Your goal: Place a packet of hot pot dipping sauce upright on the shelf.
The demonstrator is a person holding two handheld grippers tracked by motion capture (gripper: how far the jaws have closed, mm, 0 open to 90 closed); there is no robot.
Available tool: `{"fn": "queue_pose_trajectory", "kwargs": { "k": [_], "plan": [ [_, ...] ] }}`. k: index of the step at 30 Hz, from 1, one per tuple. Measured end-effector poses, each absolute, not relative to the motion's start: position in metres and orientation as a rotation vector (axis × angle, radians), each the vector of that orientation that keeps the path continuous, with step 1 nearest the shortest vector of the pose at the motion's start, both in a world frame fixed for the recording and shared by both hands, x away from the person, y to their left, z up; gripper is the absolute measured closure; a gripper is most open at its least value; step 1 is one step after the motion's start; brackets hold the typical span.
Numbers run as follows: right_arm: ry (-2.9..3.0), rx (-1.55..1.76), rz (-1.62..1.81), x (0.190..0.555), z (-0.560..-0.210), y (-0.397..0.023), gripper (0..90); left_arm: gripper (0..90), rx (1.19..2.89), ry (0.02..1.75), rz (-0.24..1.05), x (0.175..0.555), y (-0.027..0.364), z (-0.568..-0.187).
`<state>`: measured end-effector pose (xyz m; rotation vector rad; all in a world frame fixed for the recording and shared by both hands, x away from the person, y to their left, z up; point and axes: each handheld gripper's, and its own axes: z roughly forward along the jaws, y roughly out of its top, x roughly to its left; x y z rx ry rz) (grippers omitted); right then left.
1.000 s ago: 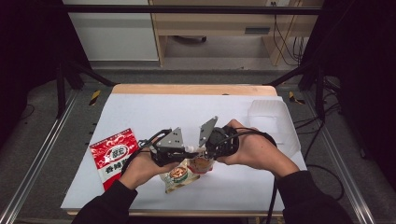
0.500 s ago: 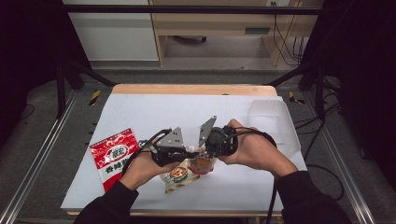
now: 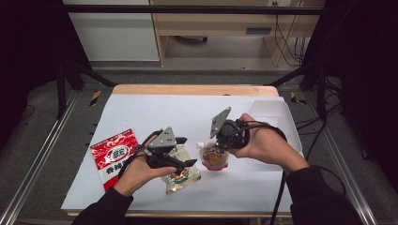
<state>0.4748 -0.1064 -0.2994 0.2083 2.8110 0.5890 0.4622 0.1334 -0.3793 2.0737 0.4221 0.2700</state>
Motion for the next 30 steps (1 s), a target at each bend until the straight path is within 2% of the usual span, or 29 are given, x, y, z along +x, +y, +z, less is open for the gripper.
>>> {"fn": "queue_pose_trajectory", "kwargs": {
  "k": [2, 9, 19, 30],
  "plan": [
    [2.803, 0.224, 0.599, 0.478, -0.295, -0.114, 88.2, 13.8, 2.073, 0.447, 0.282, 0.46, 0.141, -0.382],
    [2.759, 0.284, 0.626, 0.49, -0.278, -0.138, 88.3, 8.4, 2.06, 0.539, 0.331, 0.454, 0.177, -0.396],
    [2.666, 0.38, 0.674, 0.505, -0.249, -0.175, 88.4, 7.7, 1.963, 0.711, 0.422, 0.452, 0.232, -0.416],
    [2.613, 0.451, 0.687, 0.499, -0.24, -0.204, 88.5, 7.7, 1.96, 0.759, 0.492, 0.442, 0.249, -0.424]
  ]
}}
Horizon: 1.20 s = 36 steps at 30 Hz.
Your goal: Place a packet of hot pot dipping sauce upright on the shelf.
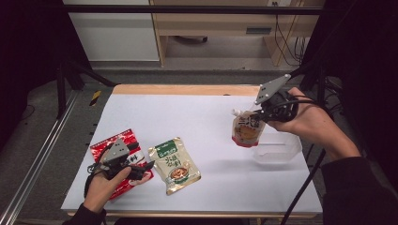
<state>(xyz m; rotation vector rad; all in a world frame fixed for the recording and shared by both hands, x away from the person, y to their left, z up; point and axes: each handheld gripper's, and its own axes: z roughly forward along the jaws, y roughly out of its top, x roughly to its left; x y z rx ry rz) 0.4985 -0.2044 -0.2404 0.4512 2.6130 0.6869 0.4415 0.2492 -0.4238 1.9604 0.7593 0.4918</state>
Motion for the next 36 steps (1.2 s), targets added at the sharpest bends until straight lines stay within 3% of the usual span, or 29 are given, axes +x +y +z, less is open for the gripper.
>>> {"fn": "queue_pose_trajectory", "kwargs": {
  "k": [36],
  "plan": [
    [2.559, 0.615, 0.665, 0.493, -0.25, -0.289, 88.5, 7.3, 1.958, 0.796, 0.56, 0.433, 0.262, -0.434]
  ]
}}
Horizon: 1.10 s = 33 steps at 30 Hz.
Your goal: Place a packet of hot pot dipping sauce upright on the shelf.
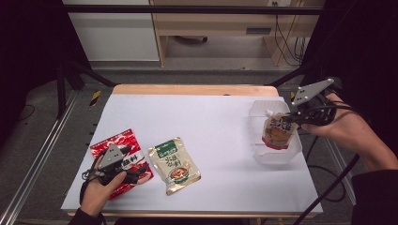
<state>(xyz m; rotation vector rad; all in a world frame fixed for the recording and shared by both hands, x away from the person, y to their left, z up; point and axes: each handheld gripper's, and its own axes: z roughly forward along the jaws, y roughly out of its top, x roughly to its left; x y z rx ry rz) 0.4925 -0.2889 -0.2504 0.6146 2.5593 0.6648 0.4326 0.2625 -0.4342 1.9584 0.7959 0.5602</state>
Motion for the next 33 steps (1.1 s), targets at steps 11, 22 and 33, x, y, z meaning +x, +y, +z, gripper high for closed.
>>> {"fn": "queue_pose_trajectory", "kwargs": {
  "k": [11, 22, 33],
  "plan": [
    [2.568, 0.618, 0.678, 0.496, -0.264, -0.299, 88.5, 7.3, 1.962, 0.8, 0.557, 0.433, 0.262, -0.435],
    [2.588, 0.594, 0.7, 0.497, -0.27, -0.298, 88.5, 7.3, 1.968, 0.798, 0.557, 0.433, 0.262, -0.435],
    [2.601, 0.578, 0.741, 0.495, -0.274, -0.298, 88.4, 7.3, 1.975, 0.8, 0.556, 0.434, 0.262, -0.436]
  ]
}}
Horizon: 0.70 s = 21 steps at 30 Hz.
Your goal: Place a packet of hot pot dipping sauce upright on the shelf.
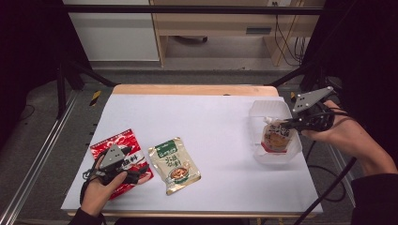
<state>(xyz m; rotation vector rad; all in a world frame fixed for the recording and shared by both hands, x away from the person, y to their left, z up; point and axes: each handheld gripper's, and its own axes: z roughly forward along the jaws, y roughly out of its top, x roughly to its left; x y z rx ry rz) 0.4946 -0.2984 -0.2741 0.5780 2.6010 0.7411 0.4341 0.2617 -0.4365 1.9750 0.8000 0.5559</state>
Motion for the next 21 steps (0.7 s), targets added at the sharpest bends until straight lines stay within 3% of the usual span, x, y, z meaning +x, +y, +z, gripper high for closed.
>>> {"fn": "queue_pose_trajectory", "kwargs": {
  "k": [21],
  "plan": [
    [2.63, 0.564, 0.755, 0.4911, -0.2797, -0.2995, 88.3, 7.3, 1.984, 0.8, 0.549, 0.4345, 0.2605, -0.4376]
  ]
}}
